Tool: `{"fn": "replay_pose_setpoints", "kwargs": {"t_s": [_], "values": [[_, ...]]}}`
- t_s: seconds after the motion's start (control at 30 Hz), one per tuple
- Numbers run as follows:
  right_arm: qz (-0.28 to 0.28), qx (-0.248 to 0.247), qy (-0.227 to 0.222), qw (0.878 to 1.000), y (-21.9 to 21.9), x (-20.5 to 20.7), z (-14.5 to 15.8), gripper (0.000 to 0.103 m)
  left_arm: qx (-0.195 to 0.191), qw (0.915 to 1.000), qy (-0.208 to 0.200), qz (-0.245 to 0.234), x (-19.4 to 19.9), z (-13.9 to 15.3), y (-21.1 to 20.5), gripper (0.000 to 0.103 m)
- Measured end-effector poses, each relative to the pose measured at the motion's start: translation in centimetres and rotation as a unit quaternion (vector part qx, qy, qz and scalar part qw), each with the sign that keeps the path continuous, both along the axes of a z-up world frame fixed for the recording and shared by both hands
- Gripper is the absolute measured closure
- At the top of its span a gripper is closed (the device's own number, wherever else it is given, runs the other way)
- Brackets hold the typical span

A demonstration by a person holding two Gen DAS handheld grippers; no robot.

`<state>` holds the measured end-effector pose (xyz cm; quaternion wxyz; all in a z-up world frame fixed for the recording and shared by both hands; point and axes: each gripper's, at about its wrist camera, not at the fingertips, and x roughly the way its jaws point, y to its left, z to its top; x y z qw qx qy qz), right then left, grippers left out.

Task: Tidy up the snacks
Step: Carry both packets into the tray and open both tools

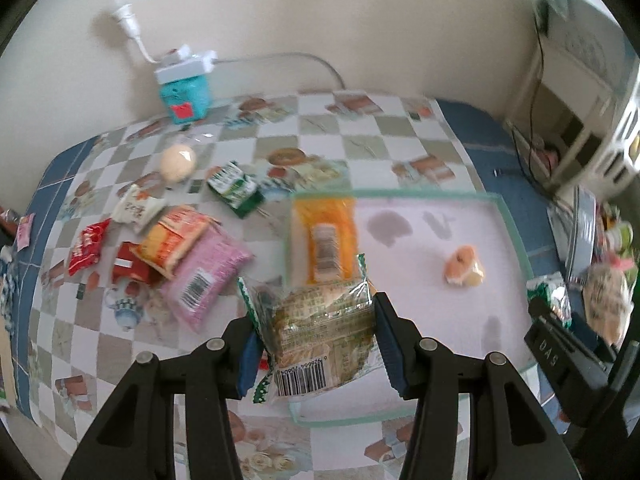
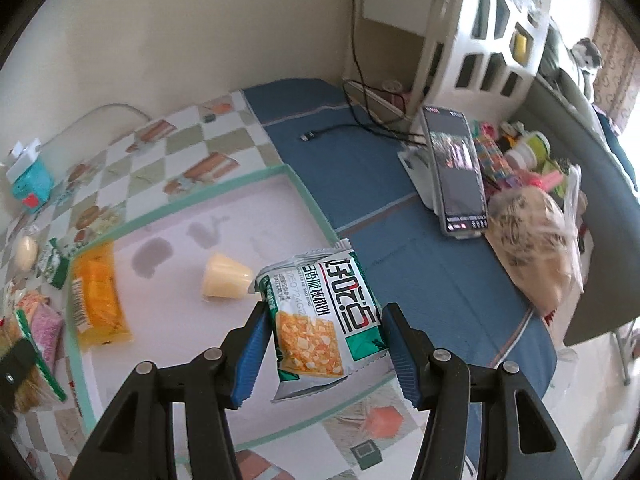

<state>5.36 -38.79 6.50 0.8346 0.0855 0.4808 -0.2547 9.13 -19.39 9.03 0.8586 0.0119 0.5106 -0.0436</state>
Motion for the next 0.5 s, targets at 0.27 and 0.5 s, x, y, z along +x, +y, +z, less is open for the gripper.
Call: {"fn": "replay_pose_setpoints", "kwargs": {"t_s": [0.27,0.5], "values": [[-0.019,0.03,0.03,0.999,-1.5,0.2,-2.5,0.043,0.015,0.9988,0.043,-0.019,0.5,-3.0,-1.7,0.049],[-0.024,0.042,0.039,0.998,-1.9,0.2,-3.5,0.043,0.023,0.9975,0.064,-0.02,0.7,-4.6,-2.2,0.049]]}}
